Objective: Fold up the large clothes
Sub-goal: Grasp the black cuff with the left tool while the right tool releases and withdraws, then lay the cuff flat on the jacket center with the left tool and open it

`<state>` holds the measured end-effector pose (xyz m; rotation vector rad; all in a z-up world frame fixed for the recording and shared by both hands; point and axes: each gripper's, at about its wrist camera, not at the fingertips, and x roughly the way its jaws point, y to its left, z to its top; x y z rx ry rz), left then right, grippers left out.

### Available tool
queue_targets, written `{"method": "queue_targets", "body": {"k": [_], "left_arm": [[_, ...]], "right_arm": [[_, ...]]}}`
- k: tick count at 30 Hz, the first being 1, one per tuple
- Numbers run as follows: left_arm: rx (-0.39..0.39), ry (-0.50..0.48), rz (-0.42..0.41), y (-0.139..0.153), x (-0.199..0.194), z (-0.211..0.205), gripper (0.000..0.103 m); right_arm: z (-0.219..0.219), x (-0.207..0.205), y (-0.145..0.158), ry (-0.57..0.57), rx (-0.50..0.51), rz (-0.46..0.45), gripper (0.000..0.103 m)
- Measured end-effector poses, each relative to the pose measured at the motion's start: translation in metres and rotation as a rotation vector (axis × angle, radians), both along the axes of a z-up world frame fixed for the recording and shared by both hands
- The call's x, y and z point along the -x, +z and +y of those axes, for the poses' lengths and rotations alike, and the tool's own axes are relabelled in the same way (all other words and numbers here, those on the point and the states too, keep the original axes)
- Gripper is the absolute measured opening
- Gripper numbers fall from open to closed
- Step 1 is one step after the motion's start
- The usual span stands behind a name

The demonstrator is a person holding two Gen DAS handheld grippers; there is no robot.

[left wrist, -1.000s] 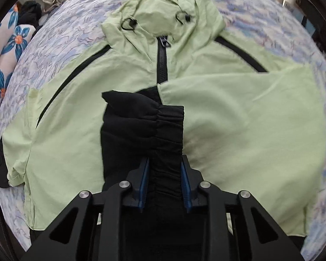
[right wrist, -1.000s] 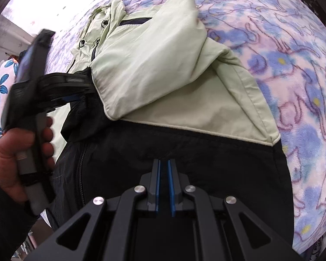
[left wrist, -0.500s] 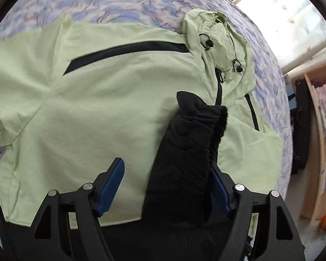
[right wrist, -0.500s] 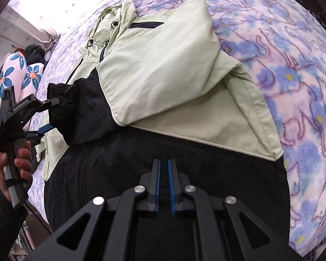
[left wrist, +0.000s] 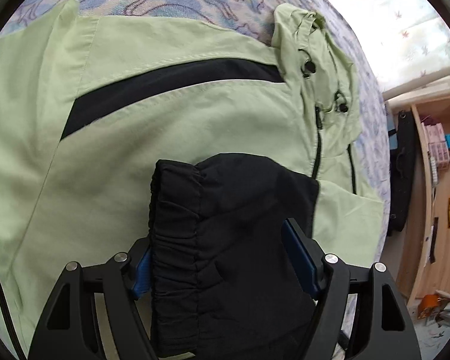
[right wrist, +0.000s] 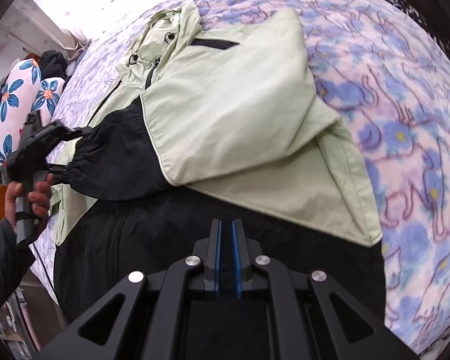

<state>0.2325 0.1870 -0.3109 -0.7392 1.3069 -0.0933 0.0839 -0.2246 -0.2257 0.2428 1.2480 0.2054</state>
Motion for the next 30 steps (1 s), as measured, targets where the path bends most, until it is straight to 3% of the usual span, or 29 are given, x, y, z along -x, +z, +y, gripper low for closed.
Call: {"method": "queue_targets", "body": {"k": [6, 8, 9, 10, 11, 12, 18, 23, 24, 25, 26, 28, 30], "left_arm": [[-0.054, -0.072, -0.030, 0.000, -0.014, -0.010, 0.072], [-0.073, -0.100, -0.039, 0.004, -0.012, -0.015, 0.050], [-0.079, -0.117, -0.032, 0.005, -0.010, -0.017, 0.030], [-0.073, -0.131, -0.025, 0.004, -0.009, -0.021, 0.017], [-0.065, -0.138, -0.023, 0.004, -0.008, -0.023, 0.016], [-0.069, -0.143, -0.027, 0.004, -0.006, -0.025, 0.015], [-0.136, -0.152, -0.052, 0.010, -0.001, -0.036, 0.011], [-0.138, -0.152, -0.055, 0.013, -0.006, -0.037, 0.009], [-0.143, -0.155, -0.058, 0.014, -0.009, -0.039, 0.009], [-0.154, -0.156, -0.066, 0.017, -0.012, -0.040, 0.008], [-0.159, -0.156, -0.079, 0.021, -0.014, -0.042, 0.008], [-0.185, -0.158, -0.121, 0.030, -0.018, -0.046, 0.008], [-0.237, -0.174, -0.141, 0.031, -0.024, -0.052, 0.008]], "right_arm": [[-0.023, -0.044, 0.025, -0.028, 0.087, -0.104, 0.007], [-0.035, -0.068, 0.029, -0.051, 0.104, -0.118, 0.008], [-0.040, -0.082, 0.029, -0.057, 0.105, -0.116, 0.011], [-0.044, -0.094, 0.028, -0.061, 0.109, -0.118, 0.022], [-0.049, -0.108, 0.025, -0.069, 0.124, -0.123, 0.032], [-0.052, -0.119, 0.022, -0.069, 0.138, -0.125, 0.034], [-0.075, -0.174, -0.020, -0.098, 0.245, -0.053, 0.035], [-0.098, -0.197, -0.052, -0.130, 0.042, 0.046, 0.035], [-0.097, -0.199, -0.053, -0.115, 0.012, 0.044, 0.032], [-0.093, -0.200, -0.048, -0.083, 0.045, 0.005, 0.009], [-0.089, -0.200, -0.043, -0.063, 0.083, -0.027, 0.002], [-0.086, -0.196, -0.031, -0.062, 0.131, -0.106, 0.002], [-0.087, -0.197, -0.040, -0.079, 0.190, -0.098, 0.002]]}}
